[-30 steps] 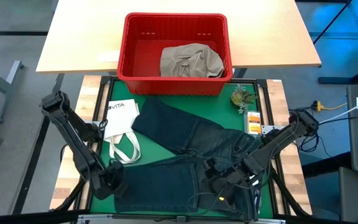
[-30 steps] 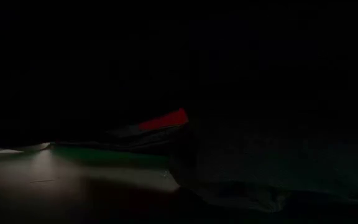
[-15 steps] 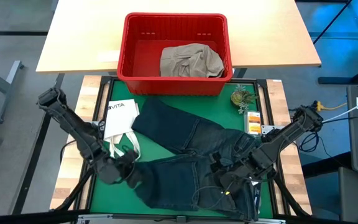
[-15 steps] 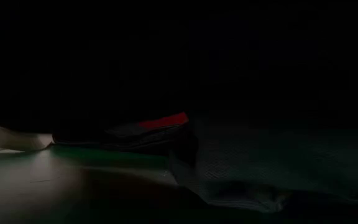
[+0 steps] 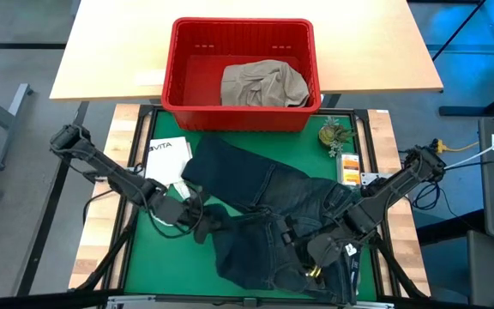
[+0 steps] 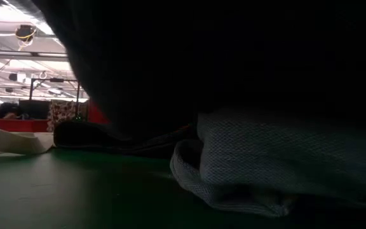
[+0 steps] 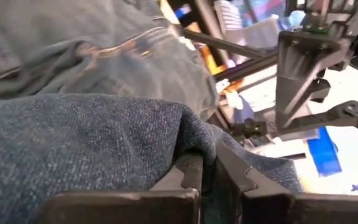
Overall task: Fold Laundry from Bin
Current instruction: Fold the dark blue jeans
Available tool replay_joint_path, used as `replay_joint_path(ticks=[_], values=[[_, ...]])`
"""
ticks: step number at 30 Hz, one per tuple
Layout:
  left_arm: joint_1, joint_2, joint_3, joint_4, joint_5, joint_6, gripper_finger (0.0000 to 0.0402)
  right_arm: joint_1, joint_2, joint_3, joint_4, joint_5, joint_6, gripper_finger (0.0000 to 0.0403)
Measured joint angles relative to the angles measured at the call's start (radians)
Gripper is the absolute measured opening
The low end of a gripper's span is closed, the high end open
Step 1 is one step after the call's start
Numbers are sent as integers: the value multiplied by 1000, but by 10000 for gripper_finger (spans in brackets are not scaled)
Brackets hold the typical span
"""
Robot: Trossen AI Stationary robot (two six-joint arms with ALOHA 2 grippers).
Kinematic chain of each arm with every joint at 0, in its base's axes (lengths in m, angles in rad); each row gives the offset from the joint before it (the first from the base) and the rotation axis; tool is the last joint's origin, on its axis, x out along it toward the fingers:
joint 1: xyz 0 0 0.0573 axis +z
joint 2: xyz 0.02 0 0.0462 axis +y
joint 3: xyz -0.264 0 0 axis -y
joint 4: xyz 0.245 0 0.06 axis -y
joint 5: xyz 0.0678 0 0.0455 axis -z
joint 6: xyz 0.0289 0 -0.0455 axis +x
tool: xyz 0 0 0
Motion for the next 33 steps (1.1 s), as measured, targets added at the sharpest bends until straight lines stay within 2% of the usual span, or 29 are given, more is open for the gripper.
replay_joint_path(ticks=[7,14,20,24,30,33], values=[[46,87,0,157,61,103,10,-7,12,0,198,74,-252,189],[71,177,2,279,80,130,11,-47,40,0,231,70,-301,189],[90,249,2,452,140,190,11,-37,28,-1,183,94,-305,189],[106,272,27,489,161,252,11,-22,-26,14,103,121,-298,189],[132,348,195,451,238,469,11,-19,-79,52,-77,129,-168,189],[150,411,285,407,257,526,11,-19,-109,72,-172,128,-130,189]])
